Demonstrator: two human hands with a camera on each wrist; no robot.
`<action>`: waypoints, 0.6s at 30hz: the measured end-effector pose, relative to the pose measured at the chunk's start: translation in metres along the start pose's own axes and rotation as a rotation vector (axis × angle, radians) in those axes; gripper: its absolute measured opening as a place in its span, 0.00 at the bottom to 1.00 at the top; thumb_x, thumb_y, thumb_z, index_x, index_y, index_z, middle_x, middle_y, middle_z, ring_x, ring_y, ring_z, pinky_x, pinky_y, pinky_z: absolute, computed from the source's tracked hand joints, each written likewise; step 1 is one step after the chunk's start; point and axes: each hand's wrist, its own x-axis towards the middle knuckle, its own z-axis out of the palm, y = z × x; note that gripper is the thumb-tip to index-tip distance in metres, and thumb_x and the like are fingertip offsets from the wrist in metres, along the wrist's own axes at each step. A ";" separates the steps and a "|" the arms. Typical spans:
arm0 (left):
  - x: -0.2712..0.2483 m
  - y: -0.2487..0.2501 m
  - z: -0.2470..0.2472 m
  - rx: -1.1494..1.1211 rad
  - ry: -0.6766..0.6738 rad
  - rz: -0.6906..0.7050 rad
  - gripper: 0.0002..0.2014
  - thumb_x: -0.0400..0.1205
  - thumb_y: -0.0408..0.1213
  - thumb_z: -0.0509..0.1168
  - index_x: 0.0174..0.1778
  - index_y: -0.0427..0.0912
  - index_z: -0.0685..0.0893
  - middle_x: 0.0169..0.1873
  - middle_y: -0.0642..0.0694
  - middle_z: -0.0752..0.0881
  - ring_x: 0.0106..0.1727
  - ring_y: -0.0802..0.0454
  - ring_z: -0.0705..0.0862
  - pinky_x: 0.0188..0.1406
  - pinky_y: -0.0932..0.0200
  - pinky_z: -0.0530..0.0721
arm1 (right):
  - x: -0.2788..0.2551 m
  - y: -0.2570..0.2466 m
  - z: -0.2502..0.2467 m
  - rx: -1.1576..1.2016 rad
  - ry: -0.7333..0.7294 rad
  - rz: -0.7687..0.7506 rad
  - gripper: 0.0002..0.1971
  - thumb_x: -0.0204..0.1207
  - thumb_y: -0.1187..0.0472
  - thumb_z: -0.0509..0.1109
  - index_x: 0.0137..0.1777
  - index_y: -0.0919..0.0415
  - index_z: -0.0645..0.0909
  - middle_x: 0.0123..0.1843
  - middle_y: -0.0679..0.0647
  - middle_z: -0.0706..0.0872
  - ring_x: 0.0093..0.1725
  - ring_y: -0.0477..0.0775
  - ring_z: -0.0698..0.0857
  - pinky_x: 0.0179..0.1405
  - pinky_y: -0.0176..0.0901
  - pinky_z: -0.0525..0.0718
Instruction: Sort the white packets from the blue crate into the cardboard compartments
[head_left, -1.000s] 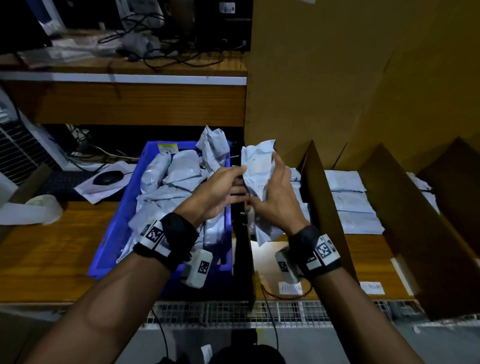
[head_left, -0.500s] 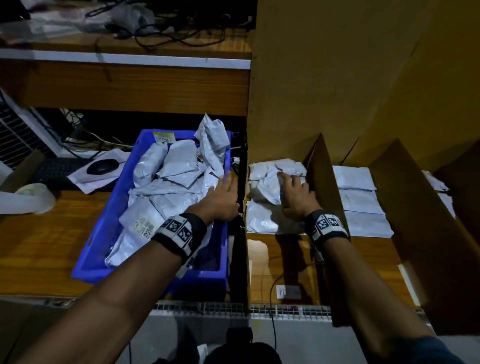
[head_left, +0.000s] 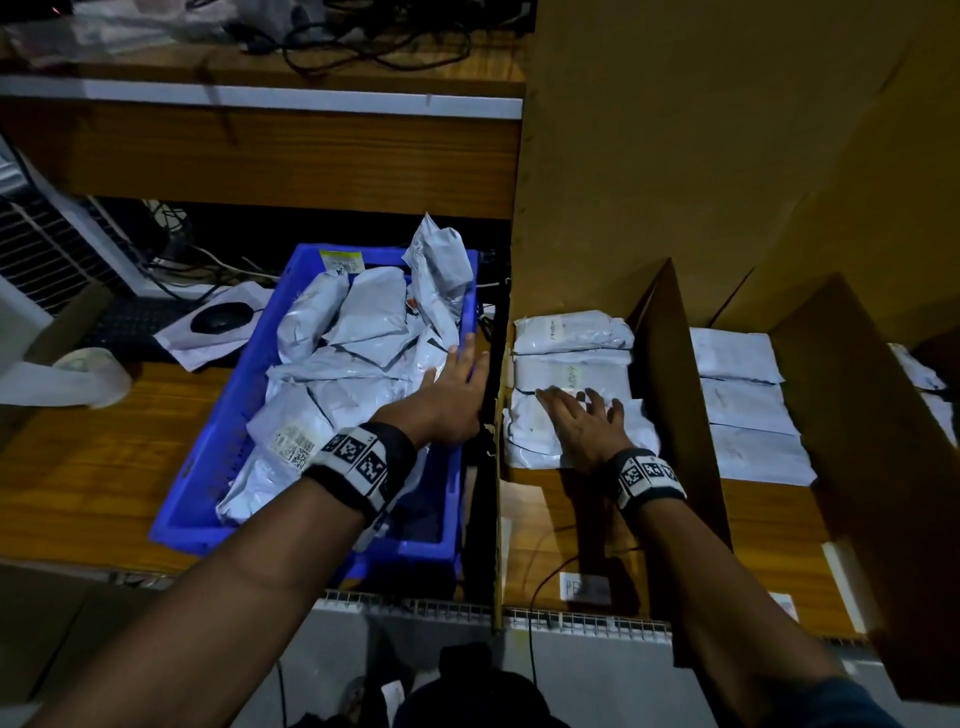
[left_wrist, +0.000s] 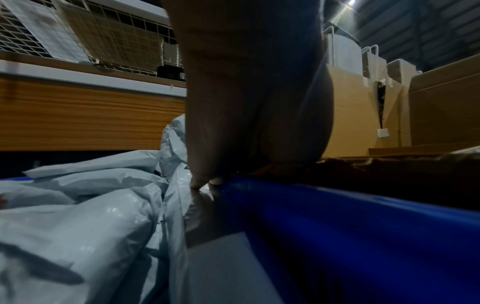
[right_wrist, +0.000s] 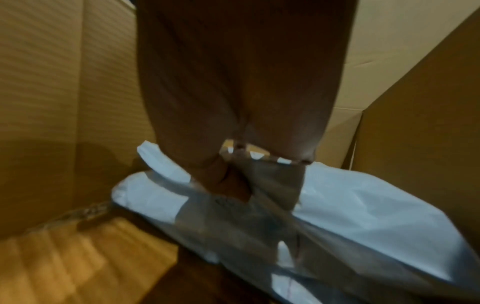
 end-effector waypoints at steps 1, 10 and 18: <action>0.000 0.000 0.000 0.000 -0.001 0.000 0.49 0.88 0.33 0.65 0.93 0.37 0.33 0.88 0.34 0.24 0.92 0.32 0.32 0.89 0.29 0.47 | -0.001 0.000 0.002 -0.003 0.025 -0.006 0.55 0.81 0.63 0.73 0.93 0.41 0.34 0.95 0.49 0.47 0.90 0.74 0.51 0.82 0.86 0.52; 0.000 0.001 0.001 0.005 -0.013 0.000 0.49 0.87 0.31 0.65 0.93 0.38 0.33 0.87 0.35 0.22 0.92 0.33 0.30 0.90 0.29 0.45 | -0.007 -0.004 -0.007 -0.110 0.174 -0.039 0.60 0.76 0.56 0.78 0.92 0.42 0.32 0.87 0.54 0.65 0.78 0.71 0.69 0.75 0.70 0.68; 0.001 0.001 0.001 0.011 -0.018 -0.007 0.49 0.87 0.31 0.65 0.93 0.39 0.33 0.87 0.35 0.21 0.92 0.33 0.31 0.90 0.29 0.45 | -0.002 0.004 0.013 -0.013 0.042 -0.053 0.55 0.84 0.68 0.66 0.89 0.36 0.24 0.94 0.44 0.31 0.91 0.77 0.37 0.83 0.90 0.41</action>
